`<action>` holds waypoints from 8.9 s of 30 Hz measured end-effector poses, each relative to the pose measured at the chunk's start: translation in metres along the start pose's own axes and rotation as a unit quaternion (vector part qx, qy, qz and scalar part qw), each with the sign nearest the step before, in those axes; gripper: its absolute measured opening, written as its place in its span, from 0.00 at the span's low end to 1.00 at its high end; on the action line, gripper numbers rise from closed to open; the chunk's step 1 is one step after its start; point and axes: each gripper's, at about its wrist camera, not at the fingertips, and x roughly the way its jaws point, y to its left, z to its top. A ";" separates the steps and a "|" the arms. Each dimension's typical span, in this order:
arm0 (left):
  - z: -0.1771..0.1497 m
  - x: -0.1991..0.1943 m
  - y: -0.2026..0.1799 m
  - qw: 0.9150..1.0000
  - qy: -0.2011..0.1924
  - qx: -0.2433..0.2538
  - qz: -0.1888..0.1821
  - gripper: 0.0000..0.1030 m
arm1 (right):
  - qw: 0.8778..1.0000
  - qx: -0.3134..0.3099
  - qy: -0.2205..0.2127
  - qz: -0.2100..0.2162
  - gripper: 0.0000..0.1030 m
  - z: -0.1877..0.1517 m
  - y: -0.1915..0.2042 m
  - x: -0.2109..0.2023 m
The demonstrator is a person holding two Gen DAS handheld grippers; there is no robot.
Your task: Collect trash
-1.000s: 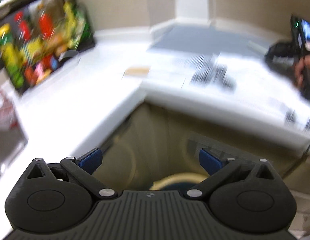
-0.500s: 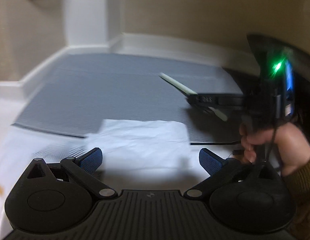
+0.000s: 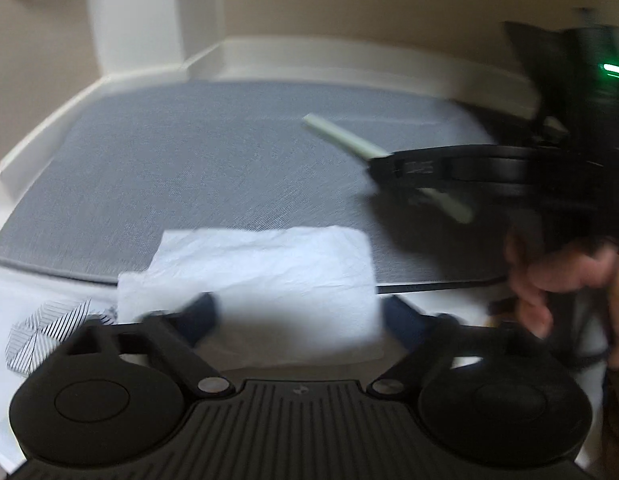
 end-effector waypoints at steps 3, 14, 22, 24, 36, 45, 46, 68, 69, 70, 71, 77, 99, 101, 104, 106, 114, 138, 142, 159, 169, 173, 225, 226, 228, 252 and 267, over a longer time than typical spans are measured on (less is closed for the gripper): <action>0.000 -0.009 -0.006 1.000 -0.008 0.014 -0.004 0.09 | 1.000 0.000 0.000 0.000 0.12 0.000 0.000 0.000; -0.012 -0.059 0.016 0.997 -0.054 -0.046 0.021 0.02 | 1.000 0.002 -0.002 0.000 0.11 -0.001 0.000 0.000; -0.043 -0.124 0.047 0.990 -0.096 -0.083 0.069 0.02 | 1.000 0.015 -0.022 0.011 0.11 -0.001 -0.001 -0.006; -0.056 -0.140 0.054 0.988 -0.097 -0.094 0.081 0.02 | 0.999 0.009 -0.031 0.018 0.11 -0.002 0.002 -0.008; -0.141 -0.233 0.090 0.977 -0.091 -0.150 0.123 0.02 | 0.996 0.011 -0.034 0.080 0.11 -0.004 0.013 -0.009; -0.195 -0.270 0.098 0.971 -0.082 -0.173 0.141 0.02 | 0.996 0.008 -0.034 0.080 0.11 -0.003 0.018 -0.017; -0.199 -0.272 0.099 0.971 -0.081 -0.175 0.142 0.02 | 0.997 0.010 -0.035 0.075 0.11 -0.004 0.017 -0.023; -0.244 -0.283 0.080 0.970 -0.091 -0.195 0.112 0.02 | 0.989 -0.074 -0.110 0.058 0.10 -0.039 0.058 -0.140; -0.244 -0.284 0.080 0.970 -0.092 -0.195 0.113 0.02 | 0.988 -0.079 -0.119 0.059 0.10 -0.039 0.061 -0.146; -0.245 -0.285 0.080 0.970 -0.093 -0.196 0.113 0.02 | 0.987 -0.083 -0.127 0.061 0.10 -0.039 0.064 -0.152; -0.245 -0.286 0.080 0.969 -0.094 -0.197 0.113 0.02 | 0.985 -0.088 -0.133 0.063 0.10 -0.039 0.067 -0.158; -0.248 -0.289 0.078 0.969 -0.098 -0.194 0.114 0.02 | 0.977 -0.107 -0.159 0.094 0.10 -0.048 0.080 -0.198; -0.275 -0.294 0.070 0.967 -0.090 -0.204 0.127 0.02 | 0.955 -0.175 -0.096 0.219 0.10 -0.146 0.120 -0.291; -0.279 -0.294 0.069 0.967 -0.087 -0.205 0.128 0.02 | 0.955 -0.178 -0.078 0.224 0.10 -0.158 0.124 -0.291; -0.286 -0.293 0.067 0.966 -0.082 -0.209 0.127 0.02 | 0.955 -0.179 -0.044 0.232 0.10 -0.176 0.129 -0.287; -0.290 -0.291 0.065 0.966 -0.078 -0.211 0.126 0.02 | 0.955 -0.182 -0.023 0.233 0.10 -0.186 0.134 -0.283; -0.298 -0.282 0.061 0.967 -0.057 -0.215 0.127 0.02 | 0.951 -0.194 0.023 0.238 0.10 -0.219 0.145 -0.278; -0.302 -0.253 0.058 0.968 -0.007 -0.209 0.138 0.02 | 0.949 -0.203 0.061 0.234 0.10 -0.241 0.155 -0.259; -0.302 -0.242 0.061 0.967 0.012 -0.211 0.140 0.02 | 0.949 -0.200 0.073 0.230 0.10 -0.245 0.153 -0.250; -0.313 -0.170 0.076 0.959 0.102 -0.227 0.134 0.02 | 0.946 -0.186 0.157 0.215 0.10 -0.269 0.159 -0.190; -0.321 -0.119 0.087 0.953 0.144 -0.231 0.130 0.02 | 0.938 -0.197 0.197 0.205 0.10 -0.285 0.171 -0.154; -0.326 -0.102 0.090 0.950 0.166 -0.232 0.128 0.02 | 0.938 -0.194 0.212 0.195 0.11 -0.290 0.173 -0.139; -0.360 -0.006 0.112 0.922 0.276 -0.222 0.157 1.00 | 0.928 -0.199 0.297 0.108 0.80 -0.329 0.184 -0.046; -0.358 -0.010 0.113 0.923 0.273 -0.222 0.156 1.00 | 0.929 -0.203 0.290 0.107 0.83 -0.327 0.184 -0.050; -0.354 -0.020 0.111 0.927 0.264 -0.217 0.157 1.00 | 0.934 -0.213 0.265 0.109 0.87 -0.322 0.186 -0.062; -0.341 -0.128 0.061 0.939 0.202 -0.164 0.224 1.00 | 0.954 -0.241 0.156 0.083 1.00 -0.313 0.187 -0.157; -0.347 -0.146 0.068 0.942 0.182 -0.177 0.218 1.00 | 0.945 -0.278 0.138 0.098 1.00 -0.320 0.197 -0.179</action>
